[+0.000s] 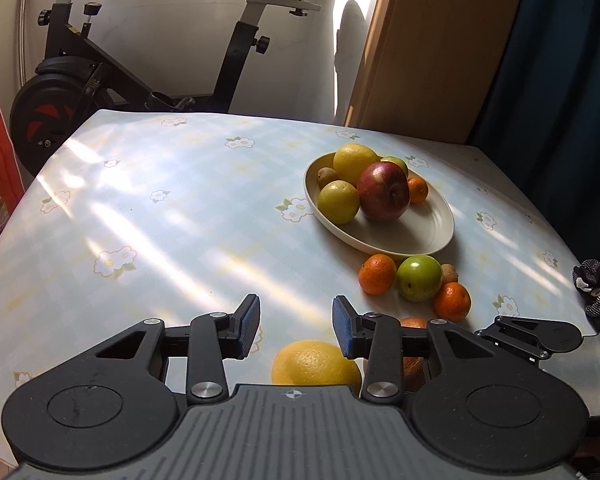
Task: Organize fruits
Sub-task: 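Clamp the second red apple between left and right grippers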
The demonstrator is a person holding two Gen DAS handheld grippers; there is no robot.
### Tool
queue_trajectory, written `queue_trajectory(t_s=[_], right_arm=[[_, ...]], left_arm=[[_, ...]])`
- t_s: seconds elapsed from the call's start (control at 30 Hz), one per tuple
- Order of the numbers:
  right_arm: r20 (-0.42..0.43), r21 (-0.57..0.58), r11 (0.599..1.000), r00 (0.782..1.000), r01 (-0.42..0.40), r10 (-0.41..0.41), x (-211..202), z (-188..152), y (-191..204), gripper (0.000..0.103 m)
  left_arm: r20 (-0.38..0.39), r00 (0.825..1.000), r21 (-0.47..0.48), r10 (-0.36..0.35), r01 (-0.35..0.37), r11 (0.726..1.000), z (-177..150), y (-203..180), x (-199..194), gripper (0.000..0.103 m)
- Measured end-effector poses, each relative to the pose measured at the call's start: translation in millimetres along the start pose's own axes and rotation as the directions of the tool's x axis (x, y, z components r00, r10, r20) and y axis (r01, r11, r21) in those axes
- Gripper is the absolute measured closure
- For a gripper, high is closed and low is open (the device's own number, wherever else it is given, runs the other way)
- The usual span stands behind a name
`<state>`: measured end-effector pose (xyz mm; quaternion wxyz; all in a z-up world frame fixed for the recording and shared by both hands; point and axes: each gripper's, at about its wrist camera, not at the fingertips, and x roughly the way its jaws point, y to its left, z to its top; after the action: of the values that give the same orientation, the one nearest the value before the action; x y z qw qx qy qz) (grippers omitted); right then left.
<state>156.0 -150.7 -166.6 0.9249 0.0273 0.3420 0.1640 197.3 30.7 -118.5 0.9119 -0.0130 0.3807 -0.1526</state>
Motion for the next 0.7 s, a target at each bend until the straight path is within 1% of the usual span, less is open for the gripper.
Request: queue_trajectory(t_s=[0.07,0.17,0.23,0.3,0.43,0.5,0.6,0.7], right_arm=[[0.01,0.019,1.0,1.0,0.007,-0.008,-1,-1,-6,0.043],[0.02,0.02,1.0,1.0,0.015,-0.015,-1,-3,-8,0.043],[0.024,0.017,1.0,1.0,0.017,-0.018,-1,-4,-8,0.043],[0.026,0.018,1.0,1.0,0.016,-0.017,-1,-4,-9,0.043],[0.03,0.022,1.0,0.999,0.012,-0.012,-2,-5,-9,0.043],[0.03,0.023,1.0,0.999,0.011,-0.011,-2,-5,-9,0.043],[0.032,0.025,1.0,0.999,0.009,-0.01,-3,-5,-10,0.043],[0.034,0.031,1.0,0.999,0.007,-0.008,-2,-5,-11,0.043]], left_arm=[[-0.019,1.0,0.019,-0.023,0.024,1.0,3,-4,6,0.061],[-0.046,0.997,0.025,-0.062,0.063,0.998,9,-12,15,0.061],[-0.062,0.993,0.024,-0.102,0.104,0.994,12,-19,20,0.061],[-0.082,0.986,0.016,-0.148,0.149,0.989,13,-25,26,0.061],[-0.13,0.959,-0.04,-0.254,0.251,0.967,8,-34,36,0.061],[-0.145,0.953,-0.055,-0.265,0.26,0.964,5,-36,40,0.062],[-0.161,0.952,-0.067,-0.26,0.252,0.965,2,-36,42,0.063],[-0.174,0.946,-0.073,-0.272,0.263,0.962,0,-36,44,0.063]])
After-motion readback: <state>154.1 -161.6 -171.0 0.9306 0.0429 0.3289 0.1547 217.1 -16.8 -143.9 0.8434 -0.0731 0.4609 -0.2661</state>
